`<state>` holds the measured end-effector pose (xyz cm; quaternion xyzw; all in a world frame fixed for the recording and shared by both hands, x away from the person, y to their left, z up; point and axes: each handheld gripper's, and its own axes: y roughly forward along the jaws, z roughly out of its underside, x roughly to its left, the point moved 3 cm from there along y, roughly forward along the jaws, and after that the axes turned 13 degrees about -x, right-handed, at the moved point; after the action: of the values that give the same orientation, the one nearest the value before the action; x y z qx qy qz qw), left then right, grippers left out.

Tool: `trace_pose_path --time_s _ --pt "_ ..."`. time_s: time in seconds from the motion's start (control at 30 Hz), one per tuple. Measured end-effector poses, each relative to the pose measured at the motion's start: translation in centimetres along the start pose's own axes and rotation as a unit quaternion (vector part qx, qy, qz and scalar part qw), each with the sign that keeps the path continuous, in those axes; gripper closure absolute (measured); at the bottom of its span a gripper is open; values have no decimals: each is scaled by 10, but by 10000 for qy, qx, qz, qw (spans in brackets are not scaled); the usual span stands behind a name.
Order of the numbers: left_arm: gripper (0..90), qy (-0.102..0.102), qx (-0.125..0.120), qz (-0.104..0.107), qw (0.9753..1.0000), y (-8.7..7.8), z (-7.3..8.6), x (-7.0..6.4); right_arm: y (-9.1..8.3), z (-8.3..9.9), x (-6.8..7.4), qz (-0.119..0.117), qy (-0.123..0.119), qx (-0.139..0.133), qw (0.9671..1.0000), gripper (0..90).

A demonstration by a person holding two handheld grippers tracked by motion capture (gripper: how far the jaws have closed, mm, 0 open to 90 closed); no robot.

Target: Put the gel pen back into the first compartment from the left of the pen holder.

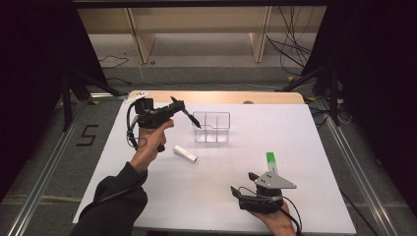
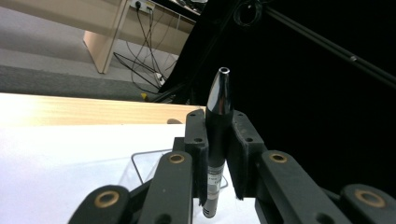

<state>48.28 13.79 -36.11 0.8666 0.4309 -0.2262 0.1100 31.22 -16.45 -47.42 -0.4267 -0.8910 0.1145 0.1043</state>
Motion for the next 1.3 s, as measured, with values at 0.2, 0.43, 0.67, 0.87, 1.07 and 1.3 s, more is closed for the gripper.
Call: trace_pose_path --time_s 0.2,0.43,0.67,0.87,1.07,1.3 --pt "795 146 17 -113 9998 10 -3 0 -1 0 -1 2 -26 5 10000 243" --pt "795 235 10 -215 9995 21 -5 1 -2 1 0 -40 -17 5 10000 243" --pt "795 445 70 -296 9985 32 -3 2 -3 0 -1 -6 25 -26 10000 239" --pt "795 497 153 -389 9979 40 2 6 -5 0 -2 -12 16 -42 10000 235" --pt "795 626 256 -463 9966 46 6 9 -6 0 -2 -32 30 -79 10000 234" --pt "794 769 383 -497 9951 51 11 8 -7 -1 -1 -21 55 -145 9999 234"
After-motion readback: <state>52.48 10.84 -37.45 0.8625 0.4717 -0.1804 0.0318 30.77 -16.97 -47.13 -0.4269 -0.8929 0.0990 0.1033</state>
